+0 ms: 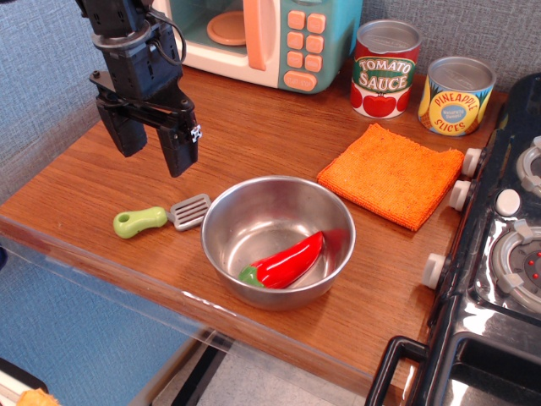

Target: Put the spatula onto the orange towel

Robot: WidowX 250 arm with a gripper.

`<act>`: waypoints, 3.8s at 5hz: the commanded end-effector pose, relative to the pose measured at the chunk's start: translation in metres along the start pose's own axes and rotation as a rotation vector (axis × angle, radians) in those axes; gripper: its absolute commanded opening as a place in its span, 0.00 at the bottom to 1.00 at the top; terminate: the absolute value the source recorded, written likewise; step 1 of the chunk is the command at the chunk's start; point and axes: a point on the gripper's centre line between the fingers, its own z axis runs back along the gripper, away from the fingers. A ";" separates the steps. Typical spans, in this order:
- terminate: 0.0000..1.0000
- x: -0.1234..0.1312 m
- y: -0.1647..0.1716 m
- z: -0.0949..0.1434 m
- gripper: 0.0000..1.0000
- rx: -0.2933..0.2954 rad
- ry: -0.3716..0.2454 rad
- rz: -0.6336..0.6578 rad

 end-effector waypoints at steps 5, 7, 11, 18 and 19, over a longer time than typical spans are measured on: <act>0.00 -0.019 0.021 -0.034 1.00 0.255 0.113 -0.344; 0.00 -0.009 0.014 -0.057 1.00 0.214 0.148 -0.372; 0.00 -0.005 0.024 -0.050 0.00 0.014 0.077 -0.166; 0.00 0.151 -0.144 -0.013 0.00 0.129 0.033 0.206; 0.00 0.144 -0.140 -0.035 0.00 0.126 0.078 0.226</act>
